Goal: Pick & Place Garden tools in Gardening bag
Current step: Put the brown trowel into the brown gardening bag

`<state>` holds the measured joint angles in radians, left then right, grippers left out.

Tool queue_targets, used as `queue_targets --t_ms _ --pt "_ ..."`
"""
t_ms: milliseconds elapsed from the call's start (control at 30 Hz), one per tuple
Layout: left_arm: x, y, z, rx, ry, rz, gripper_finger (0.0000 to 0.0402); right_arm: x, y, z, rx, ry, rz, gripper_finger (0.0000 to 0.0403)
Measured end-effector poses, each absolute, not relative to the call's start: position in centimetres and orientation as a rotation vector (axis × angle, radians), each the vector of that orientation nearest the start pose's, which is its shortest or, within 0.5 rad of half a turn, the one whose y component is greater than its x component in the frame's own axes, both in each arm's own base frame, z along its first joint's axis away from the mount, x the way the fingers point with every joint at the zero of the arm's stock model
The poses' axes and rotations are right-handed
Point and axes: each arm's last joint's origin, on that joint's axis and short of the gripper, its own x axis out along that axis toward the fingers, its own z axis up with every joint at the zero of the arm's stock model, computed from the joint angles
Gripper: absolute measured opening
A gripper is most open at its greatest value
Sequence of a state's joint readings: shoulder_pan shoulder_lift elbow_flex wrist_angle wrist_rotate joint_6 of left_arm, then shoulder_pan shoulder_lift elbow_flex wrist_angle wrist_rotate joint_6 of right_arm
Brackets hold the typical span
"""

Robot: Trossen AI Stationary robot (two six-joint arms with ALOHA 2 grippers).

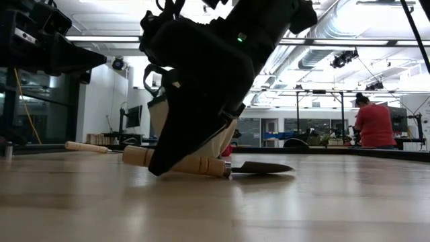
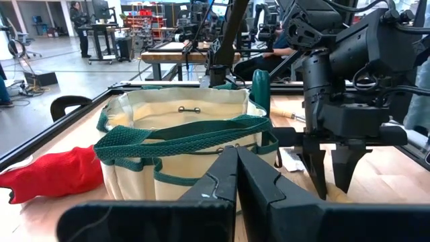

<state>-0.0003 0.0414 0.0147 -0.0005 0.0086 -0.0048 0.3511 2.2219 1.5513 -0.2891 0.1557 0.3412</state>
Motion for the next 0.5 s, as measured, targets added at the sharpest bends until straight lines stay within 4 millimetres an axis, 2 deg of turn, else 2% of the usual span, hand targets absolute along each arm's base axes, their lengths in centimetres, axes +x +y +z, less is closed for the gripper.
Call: queue_targets --t_ms 167,300,500 --pt "9.9 0.0 16.5 -0.005 0.027 -0.009 0.0001 43.8 15.6 12.9 0.083 0.948 0.023 0.0065" --pt "9.9 0.0 16.5 -0.005 0.027 -0.009 0.0001 43.8 15.8 13.1 0.109 0.937 0.040 0.0063" --pt "9.9 0.0 16.5 -0.005 0.027 -0.009 0.0001 43.5 16.0 15.9 0.205 0.869 0.013 0.0063"
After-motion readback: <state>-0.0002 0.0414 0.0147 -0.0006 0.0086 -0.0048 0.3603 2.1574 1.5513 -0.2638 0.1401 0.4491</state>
